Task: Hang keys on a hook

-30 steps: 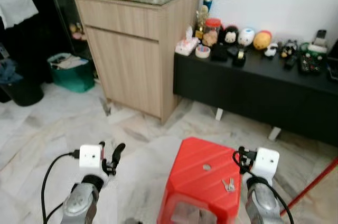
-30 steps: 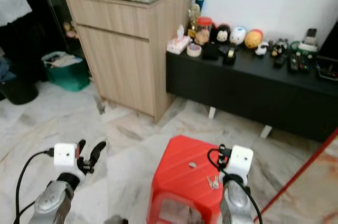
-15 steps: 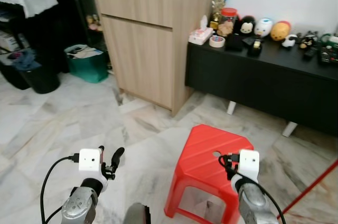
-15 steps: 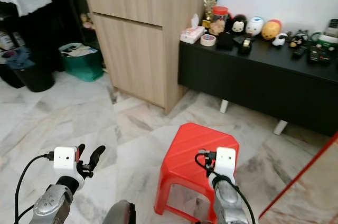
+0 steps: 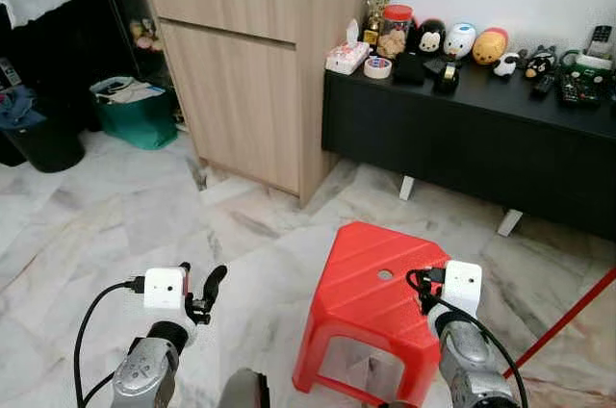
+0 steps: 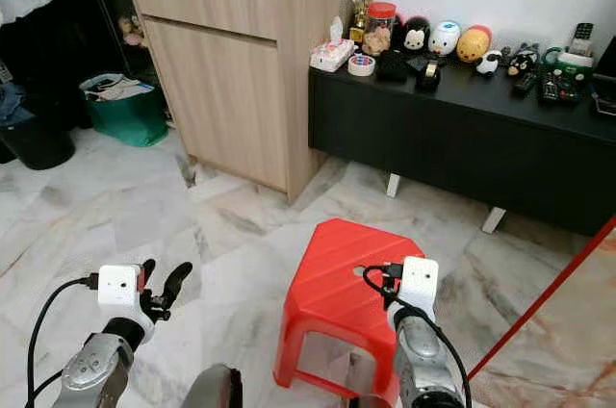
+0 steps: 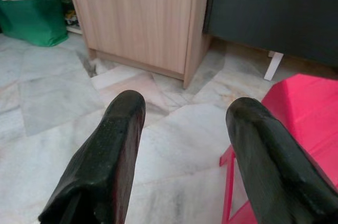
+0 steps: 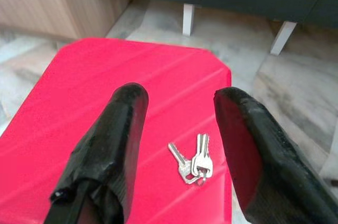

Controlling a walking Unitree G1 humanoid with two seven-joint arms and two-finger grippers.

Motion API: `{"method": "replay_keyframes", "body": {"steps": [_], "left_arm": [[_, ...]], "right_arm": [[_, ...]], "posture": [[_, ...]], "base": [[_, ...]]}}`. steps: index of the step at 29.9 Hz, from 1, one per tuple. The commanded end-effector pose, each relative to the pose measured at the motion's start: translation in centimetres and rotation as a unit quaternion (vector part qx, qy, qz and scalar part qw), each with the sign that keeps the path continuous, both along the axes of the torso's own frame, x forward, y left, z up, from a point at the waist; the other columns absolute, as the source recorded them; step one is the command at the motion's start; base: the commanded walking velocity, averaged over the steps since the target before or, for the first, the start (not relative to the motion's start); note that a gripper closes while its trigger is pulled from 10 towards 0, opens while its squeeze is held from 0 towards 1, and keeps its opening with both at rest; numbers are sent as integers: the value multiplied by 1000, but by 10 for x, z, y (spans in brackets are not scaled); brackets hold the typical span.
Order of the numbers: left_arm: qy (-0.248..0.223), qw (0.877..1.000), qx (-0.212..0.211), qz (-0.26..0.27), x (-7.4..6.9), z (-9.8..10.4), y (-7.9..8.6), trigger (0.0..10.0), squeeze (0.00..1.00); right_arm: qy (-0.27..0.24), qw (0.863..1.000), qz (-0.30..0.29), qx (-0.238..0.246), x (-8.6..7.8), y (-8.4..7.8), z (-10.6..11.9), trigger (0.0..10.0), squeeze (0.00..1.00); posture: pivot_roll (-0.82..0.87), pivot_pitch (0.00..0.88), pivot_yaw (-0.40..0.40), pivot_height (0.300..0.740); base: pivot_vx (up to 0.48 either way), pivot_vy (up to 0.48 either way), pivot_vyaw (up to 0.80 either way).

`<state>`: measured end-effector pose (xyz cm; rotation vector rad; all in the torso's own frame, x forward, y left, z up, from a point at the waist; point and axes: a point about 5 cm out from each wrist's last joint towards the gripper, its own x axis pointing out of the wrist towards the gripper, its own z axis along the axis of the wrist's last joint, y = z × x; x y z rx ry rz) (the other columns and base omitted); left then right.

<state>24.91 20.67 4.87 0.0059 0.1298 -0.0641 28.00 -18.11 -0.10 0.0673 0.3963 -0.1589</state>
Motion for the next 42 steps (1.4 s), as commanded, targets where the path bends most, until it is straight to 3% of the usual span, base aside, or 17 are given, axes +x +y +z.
{"method": "replay_keyframes", "body": {"steps": [1,30,42], "left_arm": [[1,1000,0,1,1,0,0,10000,0],[-4,1000,-4,9,3,0,0,10000,0],[-3,1000,-4,10,3,0,2,10000,0]], "right_arm": [[-7,1000,-9,5,0,-2,1,10000,0],[-12,1000,-3,6,3,1,1,10000,0],[-7,1000,19,8,3,5,0,10000,0]], "posture": [[46,3,-5,598],[48,0,-6,598],[50,5,-6,598]], "base": [[0,0,0],[0,0,0],[266,0,0]]}}
